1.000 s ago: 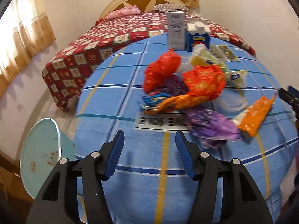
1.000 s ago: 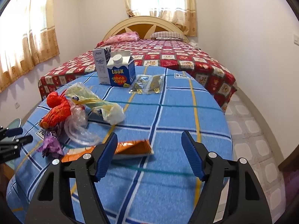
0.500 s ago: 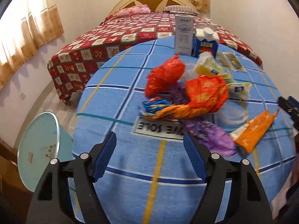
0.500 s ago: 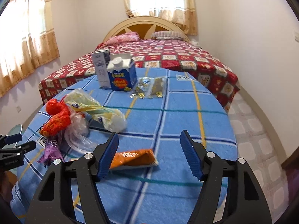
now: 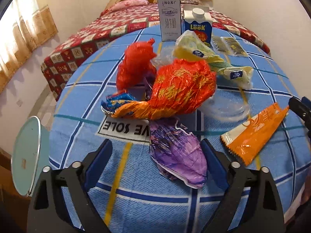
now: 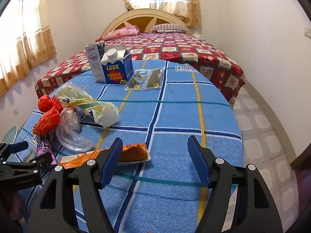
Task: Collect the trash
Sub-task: 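Grasp the purple wrapper with the left tool, then grasp the orange snack wrapper with right tool while left tool holds purple wrapper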
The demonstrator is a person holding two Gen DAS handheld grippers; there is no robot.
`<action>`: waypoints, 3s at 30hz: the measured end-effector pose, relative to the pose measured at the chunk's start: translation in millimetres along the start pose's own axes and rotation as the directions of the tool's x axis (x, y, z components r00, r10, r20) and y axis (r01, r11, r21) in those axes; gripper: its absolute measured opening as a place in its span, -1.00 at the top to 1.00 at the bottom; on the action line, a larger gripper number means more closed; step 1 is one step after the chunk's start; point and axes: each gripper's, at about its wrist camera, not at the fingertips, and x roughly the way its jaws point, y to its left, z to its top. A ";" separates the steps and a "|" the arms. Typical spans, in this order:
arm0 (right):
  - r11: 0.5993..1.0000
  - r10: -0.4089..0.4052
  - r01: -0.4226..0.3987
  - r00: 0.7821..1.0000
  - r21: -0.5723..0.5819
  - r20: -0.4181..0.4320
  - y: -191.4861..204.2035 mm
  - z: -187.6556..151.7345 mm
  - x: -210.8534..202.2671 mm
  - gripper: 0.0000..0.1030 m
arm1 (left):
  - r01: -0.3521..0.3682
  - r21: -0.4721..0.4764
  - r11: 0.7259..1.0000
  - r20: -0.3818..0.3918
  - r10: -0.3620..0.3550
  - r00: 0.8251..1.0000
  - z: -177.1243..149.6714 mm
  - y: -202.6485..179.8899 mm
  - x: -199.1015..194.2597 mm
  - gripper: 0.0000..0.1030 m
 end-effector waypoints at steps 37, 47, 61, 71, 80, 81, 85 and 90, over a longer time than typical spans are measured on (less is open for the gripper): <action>0.993 0.105 -0.110 0.990 -0.044 -0.091 16.1 -15.8 1.1 0.25 | 0.043 0.124 0.991 0.298 -0.078 0.951 -7.3 67.0 -135.6 0.74; 0.992 0.109 -0.115 0.987 -0.051 -0.114 17.9 -23.5 5.0 -0.03 | -0.057 0.071 0.996 0.240 0.038 0.970 -34.3 120.0 -120.6 0.74; 0.979 0.155 -0.173 0.975 -0.104 -0.161 43.4 -25.1 19.7 0.47 | -0.114 0.030 0.993 0.159 0.108 0.981 -61.3 156.7 -98.4 0.74; 0.984 0.149 -0.152 0.988 -0.093 -0.043 52.2 -17.1 -15.1 -0.30 | -0.139 0.012 0.990 0.144 0.136 0.980 -70.3 169.9 -97.7 0.74; 0.938 0.162 -0.182 0.983 -0.294 -0.091 77.9 -8.8 -2.0 -0.60 | -0.163 0.007 0.987 0.133 0.161 0.978 -80.2 180.7 -93.0 0.74; 0.927 0.160 -0.192 0.980 -0.323 -0.122 80.9 -9.4 2.9 -0.60 | -0.163 0.002 0.987 0.125 0.161 0.979 -81.6 182.7 -90.4 0.74; 0.887 0.174 -0.223 0.973 -0.404 -0.154 90.7 -12.4 7.5 -0.60 | -0.169 -0.005 0.986 0.099 0.169 0.981 -84.8 187.1 -80.9 0.74; 0.856 0.158 -0.235 0.967 -0.461 -0.198 93.7 -13.2 31.8 -0.54 | -0.180 -0.017 0.984 0.086 0.180 0.980 -85.9 192.3 -76.5 0.74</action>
